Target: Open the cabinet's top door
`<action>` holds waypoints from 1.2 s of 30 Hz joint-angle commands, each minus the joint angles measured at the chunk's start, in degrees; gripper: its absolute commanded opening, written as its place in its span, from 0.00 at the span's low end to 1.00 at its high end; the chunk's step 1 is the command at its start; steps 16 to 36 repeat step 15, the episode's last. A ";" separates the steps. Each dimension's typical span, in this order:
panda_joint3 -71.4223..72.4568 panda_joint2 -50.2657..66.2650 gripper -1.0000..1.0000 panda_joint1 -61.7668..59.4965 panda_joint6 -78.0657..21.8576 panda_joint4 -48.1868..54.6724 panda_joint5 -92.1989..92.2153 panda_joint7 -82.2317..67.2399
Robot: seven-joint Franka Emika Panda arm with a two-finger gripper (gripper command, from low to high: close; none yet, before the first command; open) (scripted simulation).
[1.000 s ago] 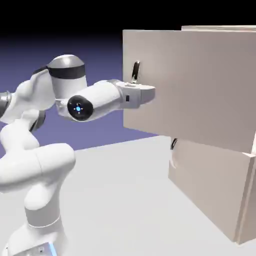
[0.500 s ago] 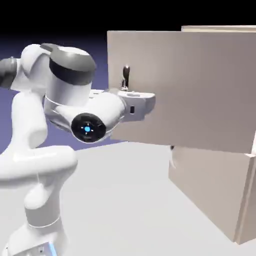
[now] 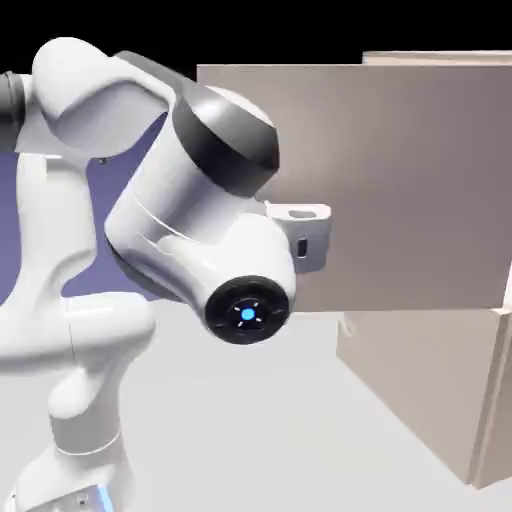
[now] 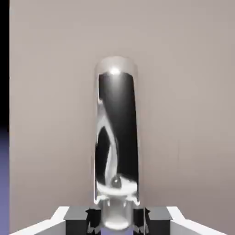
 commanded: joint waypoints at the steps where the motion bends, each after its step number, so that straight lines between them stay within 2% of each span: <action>1: 0.09 -2.08 0.00 0.14 -0.40 1.98 -1.23 -0.59; 14: 2.45 -26.50 0.00 2.72 -7.22 28.62 -12.24 -2.52; 15: 2.45 -26.51 1.00 2.72 -7.22 28.62 -12.24 -2.52; 36: 2.45 -26.51 1.00 2.72 -7.22 28.62 -12.24 -2.52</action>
